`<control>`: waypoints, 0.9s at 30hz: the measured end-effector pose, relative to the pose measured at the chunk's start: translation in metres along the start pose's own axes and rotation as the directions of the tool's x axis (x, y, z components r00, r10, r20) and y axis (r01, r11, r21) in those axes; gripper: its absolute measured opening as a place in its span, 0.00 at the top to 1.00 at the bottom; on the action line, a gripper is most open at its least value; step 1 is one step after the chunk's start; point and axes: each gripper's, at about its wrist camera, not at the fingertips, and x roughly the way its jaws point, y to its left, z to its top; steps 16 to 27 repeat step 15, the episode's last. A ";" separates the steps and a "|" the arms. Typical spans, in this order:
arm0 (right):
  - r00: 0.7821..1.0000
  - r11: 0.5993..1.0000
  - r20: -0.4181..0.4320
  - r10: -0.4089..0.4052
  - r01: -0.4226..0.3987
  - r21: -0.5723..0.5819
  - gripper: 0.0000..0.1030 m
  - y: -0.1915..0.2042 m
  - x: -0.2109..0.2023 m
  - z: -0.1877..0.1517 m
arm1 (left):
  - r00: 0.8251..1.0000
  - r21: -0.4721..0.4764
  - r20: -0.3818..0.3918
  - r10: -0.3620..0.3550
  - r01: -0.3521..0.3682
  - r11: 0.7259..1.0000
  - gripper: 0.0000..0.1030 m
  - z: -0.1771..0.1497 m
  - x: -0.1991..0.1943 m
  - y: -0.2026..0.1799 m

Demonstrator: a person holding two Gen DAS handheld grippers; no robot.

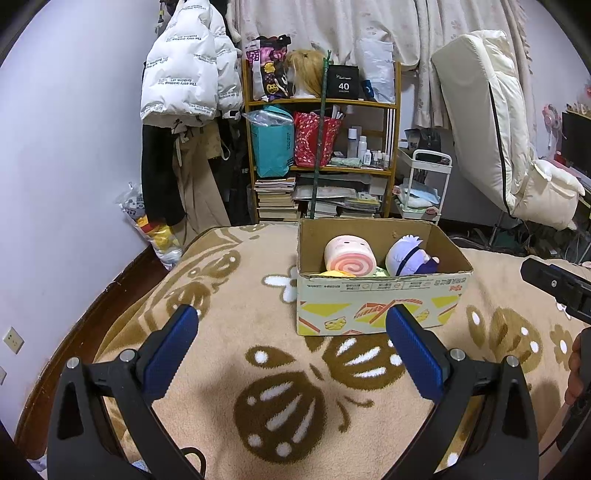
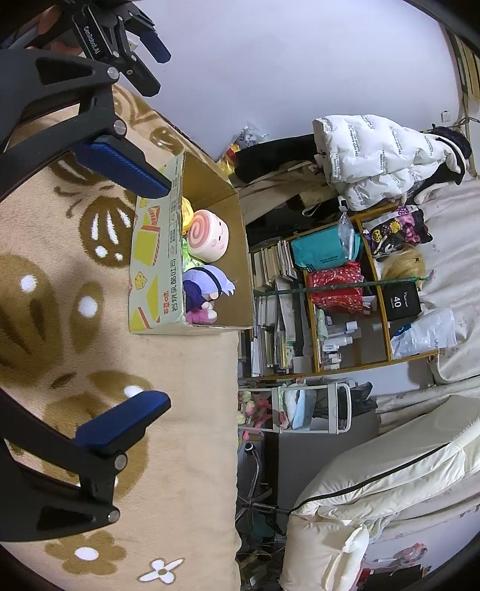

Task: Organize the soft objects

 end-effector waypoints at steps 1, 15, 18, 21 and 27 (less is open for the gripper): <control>1.000 1.000 0.002 -0.001 0.001 0.001 0.00 0.000 0.000 0.000 | 1.000 -0.001 0.001 0.000 0.000 1.000 0.02 0.000 0.000 0.000; 1.000 1.000 0.000 -0.008 0.008 0.008 0.00 -0.005 0.000 -0.004 | 1.000 0.011 -0.009 -0.006 0.006 1.000 0.02 -0.001 0.002 0.001; 1.000 1.000 0.000 -0.008 0.008 0.008 0.00 -0.005 0.000 -0.004 | 1.000 0.011 -0.009 -0.006 0.006 1.000 0.02 -0.001 0.002 0.001; 1.000 1.000 0.000 -0.008 0.008 0.008 0.00 -0.005 0.000 -0.004 | 1.000 0.011 -0.009 -0.006 0.006 1.000 0.02 -0.001 0.002 0.001; 1.000 1.000 0.000 -0.008 0.008 0.008 0.00 -0.005 0.000 -0.004 | 1.000 0.011 -0.009 -0.006 0.006 1.000 0.02 -0.001 0.002 0.001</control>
